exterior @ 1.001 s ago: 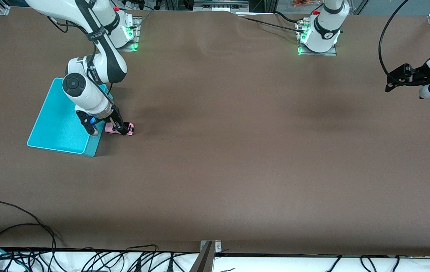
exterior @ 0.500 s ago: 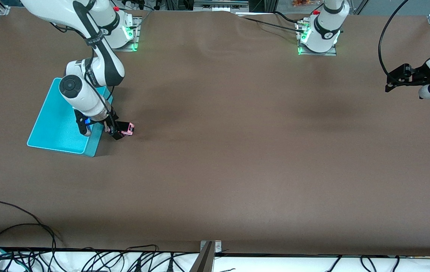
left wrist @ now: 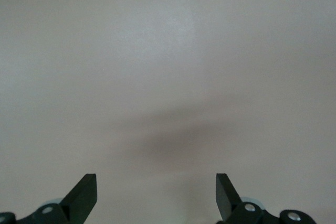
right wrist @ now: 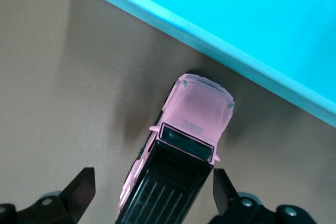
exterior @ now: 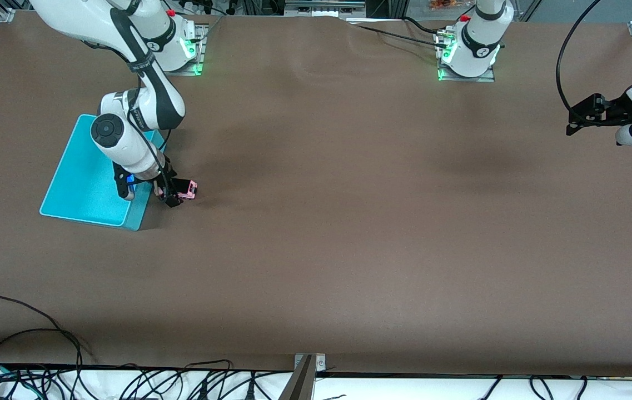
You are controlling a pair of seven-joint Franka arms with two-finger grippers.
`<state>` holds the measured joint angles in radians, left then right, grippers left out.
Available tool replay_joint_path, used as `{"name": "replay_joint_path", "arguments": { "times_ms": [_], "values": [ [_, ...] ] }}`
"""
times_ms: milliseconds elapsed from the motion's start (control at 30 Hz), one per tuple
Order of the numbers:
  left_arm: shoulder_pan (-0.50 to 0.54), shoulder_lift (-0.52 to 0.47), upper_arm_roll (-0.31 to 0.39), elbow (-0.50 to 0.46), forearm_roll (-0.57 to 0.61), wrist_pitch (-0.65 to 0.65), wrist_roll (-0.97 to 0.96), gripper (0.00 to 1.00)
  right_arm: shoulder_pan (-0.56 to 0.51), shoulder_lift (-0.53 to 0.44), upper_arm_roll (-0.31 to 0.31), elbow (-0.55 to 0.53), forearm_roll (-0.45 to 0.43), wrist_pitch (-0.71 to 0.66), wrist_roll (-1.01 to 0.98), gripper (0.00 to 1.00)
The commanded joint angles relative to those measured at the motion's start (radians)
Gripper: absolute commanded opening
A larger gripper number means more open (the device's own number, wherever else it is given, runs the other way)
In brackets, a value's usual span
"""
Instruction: Wind and store pink jeep toy
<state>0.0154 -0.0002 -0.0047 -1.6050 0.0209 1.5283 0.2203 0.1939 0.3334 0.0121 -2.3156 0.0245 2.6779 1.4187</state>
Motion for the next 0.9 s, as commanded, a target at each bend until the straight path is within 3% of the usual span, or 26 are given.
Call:
{"name": "replay_joint_path", "arguments": {
  "times_ms": [0, 234, 267, 400, 434, 500, 567, 634, 701, 834, 867],
  "values": [
    [0.005, 0.016, -0.003, 0.036, -0.009, -0.011, -0.009, 1.00, -0.005, 0.004, 0.005, -0.010, 0.015, 0.027, 0.012, 1.00],
    [0.005, 0.017, -0.003, 0.036, -0.009, -0.011, -0.009, 1.00, -0.005, 0.018, 0.005, -0.010, 0.015, 0.039, 0.014, 1.00],
    [0.005, 0.017, -0.003, 0.034, -0.009, -0.011, -0.009, 1.00, -0.005, 0.018, 0.005, -0.010, 0.015, 0.040, 0.014, 0.97],
    [0.005, 0.017, -0.003, 0.036, -0.009, -0.011, -0.007, 1.00, -0.005, 0.019, 0.005, -0.010, 0.017, 0.042, 0.014, 0.78],
    [0.005, 0.017, -0.003, 0.036, -0.009, -0.011, -0.007, 1.00, -0.005, 0.018, 0.005, -0.010, 0.017, 0.040, 0.014, 0.65],
    [0.005, 0.017, -0.003, 0.036, -0.009, -0.011, -0.007, 1.00, -0.005, 0.018, 0.005, -0.010, 0.017, 0.042, 0.014, 0.56],
    [0.005, 0.016, -0.003, 0.036, -0.009, -0.011, -0.007, 1.00, -0.005, 0.018, 0.005, -0.008, 0.017, 0.040, 0.014, 0.33],
    [0.005, 0.016, -0.003, 0.036, -0.009, -0.011, -0.009, 1.00, -0.005, 0.016, 0.005, -0.008, 0.017, 0.042, 0.014, 0.29],
    [0.005, 0.017, -0.003, 0.036, -0.009, -0.011, -0.009, 1.00, -0.005, 0.016, 0.005, -0.008, 0.017, 0.042, 0.014, 0.11],
    [0.006, 0.017, -0.003, 0.036, -0.009, -0.011, -0.006, 1.00, -0.005, 0.016, 0.005, -0.007, 0.017, 0.042, 0.012, 0.08],
    [0.005, 0.017, -0.003, 0.036, -0.009, -0.011, -0.006, 1.00, -0.005, 0.016, 0.005, -0.007, 0.017, 0.042, 0.012, 0.00]
  ]
}}
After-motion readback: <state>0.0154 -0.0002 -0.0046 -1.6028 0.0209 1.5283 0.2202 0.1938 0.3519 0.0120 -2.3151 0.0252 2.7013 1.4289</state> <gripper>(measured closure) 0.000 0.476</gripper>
